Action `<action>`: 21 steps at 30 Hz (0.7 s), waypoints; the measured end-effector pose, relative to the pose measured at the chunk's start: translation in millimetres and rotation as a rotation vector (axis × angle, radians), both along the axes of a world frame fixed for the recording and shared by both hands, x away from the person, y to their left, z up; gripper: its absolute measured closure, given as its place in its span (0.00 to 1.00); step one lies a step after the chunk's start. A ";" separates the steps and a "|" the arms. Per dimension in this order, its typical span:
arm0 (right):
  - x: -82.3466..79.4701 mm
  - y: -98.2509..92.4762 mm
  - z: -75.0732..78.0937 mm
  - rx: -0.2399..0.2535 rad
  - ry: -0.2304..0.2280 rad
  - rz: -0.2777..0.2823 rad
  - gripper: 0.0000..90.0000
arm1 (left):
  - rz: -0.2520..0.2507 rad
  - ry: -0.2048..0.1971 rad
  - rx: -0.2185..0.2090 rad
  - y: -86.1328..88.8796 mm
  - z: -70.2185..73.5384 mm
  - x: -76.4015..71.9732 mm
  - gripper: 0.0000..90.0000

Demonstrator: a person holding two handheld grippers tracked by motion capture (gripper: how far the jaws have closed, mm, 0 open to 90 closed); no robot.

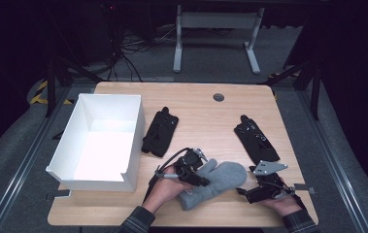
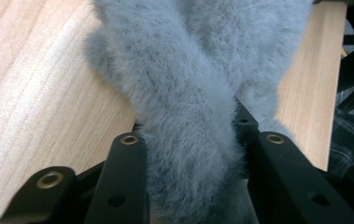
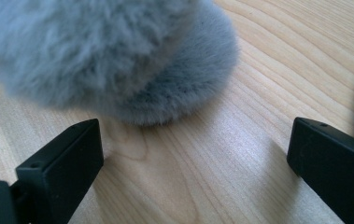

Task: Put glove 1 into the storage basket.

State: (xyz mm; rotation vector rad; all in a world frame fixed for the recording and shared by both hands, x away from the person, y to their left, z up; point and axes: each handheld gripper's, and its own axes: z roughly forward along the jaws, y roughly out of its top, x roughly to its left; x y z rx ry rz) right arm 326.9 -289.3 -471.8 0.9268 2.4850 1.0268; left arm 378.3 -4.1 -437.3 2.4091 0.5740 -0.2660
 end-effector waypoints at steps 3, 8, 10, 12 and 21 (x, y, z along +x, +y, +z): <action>0.0 -0.1 0.2 -0.002 0.000 0.001 0.04 | -0.005 -0.002 -0.011 2.0 4.9 -0.8 0.79; 0.1 0.0 0.2 -0.002 0.001 0.002 0.04 | 0.002 -0.022 -0.023 5.1 10.4 -1.9 0.80; 0.1 0.0 0.1 -0.001 0.001 0.003 0.04 | 0.009 -0.035 -0.032 7.0 14.3 -2.4 0.81; 0.1 0.0 0.1 0.000 0.001 0.002 0.04 | 0.015 -0.044 -0.045 9.6 19.4 -2.5 0.81; 0.1 0.0 0.1 -0.001 0.001 0.002 0.04 | 0.082 -0.074 -0.076 29.1 42.9 3.8 0.81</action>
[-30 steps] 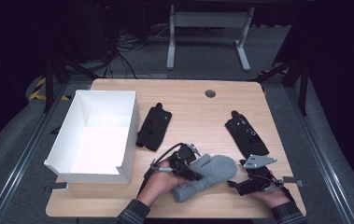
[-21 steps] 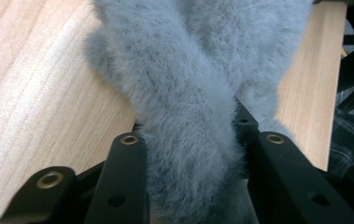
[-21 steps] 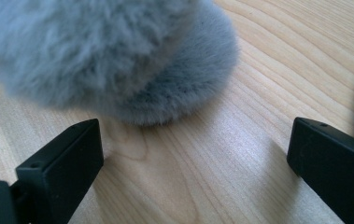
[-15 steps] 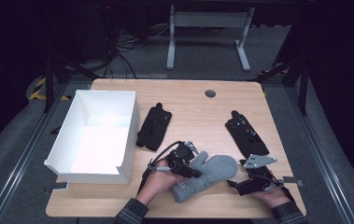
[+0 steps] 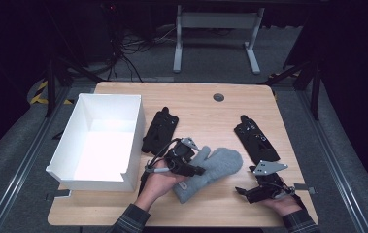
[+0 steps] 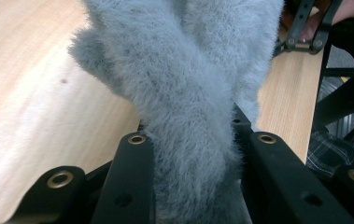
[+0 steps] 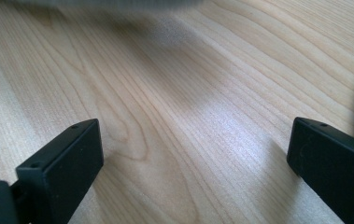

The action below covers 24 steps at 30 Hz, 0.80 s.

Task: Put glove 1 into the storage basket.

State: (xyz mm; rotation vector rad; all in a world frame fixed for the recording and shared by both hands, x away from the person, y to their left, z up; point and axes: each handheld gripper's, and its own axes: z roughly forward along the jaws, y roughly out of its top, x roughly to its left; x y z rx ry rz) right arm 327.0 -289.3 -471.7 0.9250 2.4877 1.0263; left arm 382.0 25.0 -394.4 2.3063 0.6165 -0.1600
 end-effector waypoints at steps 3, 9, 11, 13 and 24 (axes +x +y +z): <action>0.0 0.0 0.0 0.000 0.000 0.000 0.04 | 0.018 -0.004 -0.002 4.7 10.4 1.2 0.81; 0.0 0.0 0.0 0.000 0.000 0.000 0.04 | 0.059 -0.033 -0.002 15.4 36.7 3.3 0.81; 0.0 0.0 0.1 -0.001 0.000 0.000 0.04 | 0.067 -0.041 -0.004 19.1 44.4 4.2 0.81; 0.1 -0.1 0.0 -0.002 -0.001 0.000 0.04 | 0.081 -0.046 -0.015 23.5 51.0 5.7 0.81; 0.1 0.0 -0.1 0.000 -0.001 0.000 0.04 | 0.159 -0.082 -0.004 52.9 86.9 13.7 0.81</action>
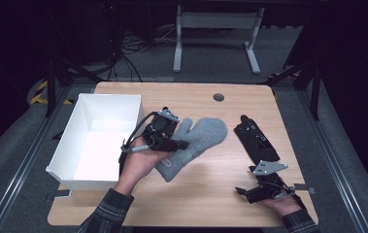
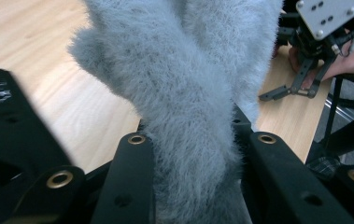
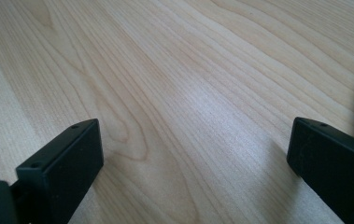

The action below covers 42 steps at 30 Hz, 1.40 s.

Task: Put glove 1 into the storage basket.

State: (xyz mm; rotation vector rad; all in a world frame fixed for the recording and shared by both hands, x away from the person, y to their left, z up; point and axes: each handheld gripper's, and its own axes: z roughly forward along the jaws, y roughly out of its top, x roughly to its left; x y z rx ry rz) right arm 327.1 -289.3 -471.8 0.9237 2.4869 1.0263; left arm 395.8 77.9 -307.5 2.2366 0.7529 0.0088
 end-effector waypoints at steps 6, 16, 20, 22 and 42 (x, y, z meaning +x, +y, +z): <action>0.0 0.0 0.0 0.000 0.000 0.000 0.04 | 0.039 -0.029 -0.016 19.7 23.9 1.8 0.81; -0.1 0.0 0.0 0.000 0.001 0.000 0.04 | 0.121 -0.064 -0.038 56.4 48.9 4.7 0.81; -0.1 0.0 0.0 0.000 0.001 0.000 0.04 | 0.162 -0.072 -0.058 75.6 56.1 4.4 0.81; 0.0 0.0 0.0 0.000 0.001 0.000 0.04 | 0.194 -0.071 -0.067 88.5 59.6 5.0 0.81; 0.0 0.2 0.1 0.000 0.001 -0.002 0.04 | 0.483 0.018 -0.086 188.8 17.6 5.3 0.81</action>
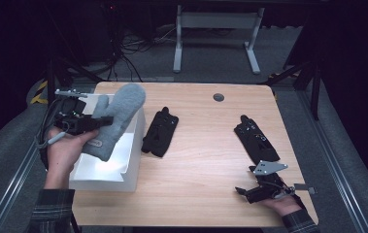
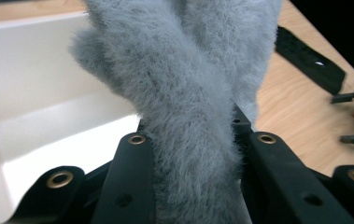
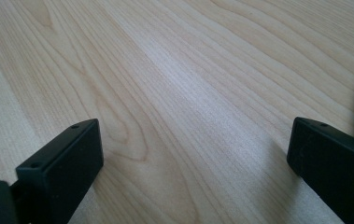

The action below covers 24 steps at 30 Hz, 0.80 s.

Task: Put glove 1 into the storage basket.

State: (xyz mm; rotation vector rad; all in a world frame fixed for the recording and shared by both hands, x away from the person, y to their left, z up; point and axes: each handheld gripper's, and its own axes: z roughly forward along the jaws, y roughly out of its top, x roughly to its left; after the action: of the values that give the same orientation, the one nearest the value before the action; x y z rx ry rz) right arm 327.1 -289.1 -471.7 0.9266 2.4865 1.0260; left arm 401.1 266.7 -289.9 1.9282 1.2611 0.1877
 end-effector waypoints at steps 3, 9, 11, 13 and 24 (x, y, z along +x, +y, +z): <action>0.1 0.0 0.0 0.000 0.000 0.000 0.04 | 0.042 0.035 0.001 9.1 -17.6 2.1 0.81; 0.2 0.0 0.0 0.000 0.000 0.001 0.04 | 0.116 0.111 0.008 21.0 -57.4 7.5 0.81; 0.2 0.0 0.0 0.000 0.000 0.001 0.04 | 0.126 0.133 0.002 22.0 -69.8 9.3 0.81; 0.2 0.0 0.0 0.000 0.000 0.001 0.04 | 0.131 0.141 0.004 22.2 -75.1 10.3 0.81; 0.4 0.1 0.0 0.000 0.000 0.002 0.04 | 0.191 0.226 0.045 21.4 -119.0 30.0 0.78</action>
State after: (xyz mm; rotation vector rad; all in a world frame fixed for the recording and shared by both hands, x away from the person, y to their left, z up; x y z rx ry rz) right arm 327.5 -289.0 -471.7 0.9244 2.4883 1.0271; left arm 431.1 288.1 -408.9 1.9068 1.6043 0.0975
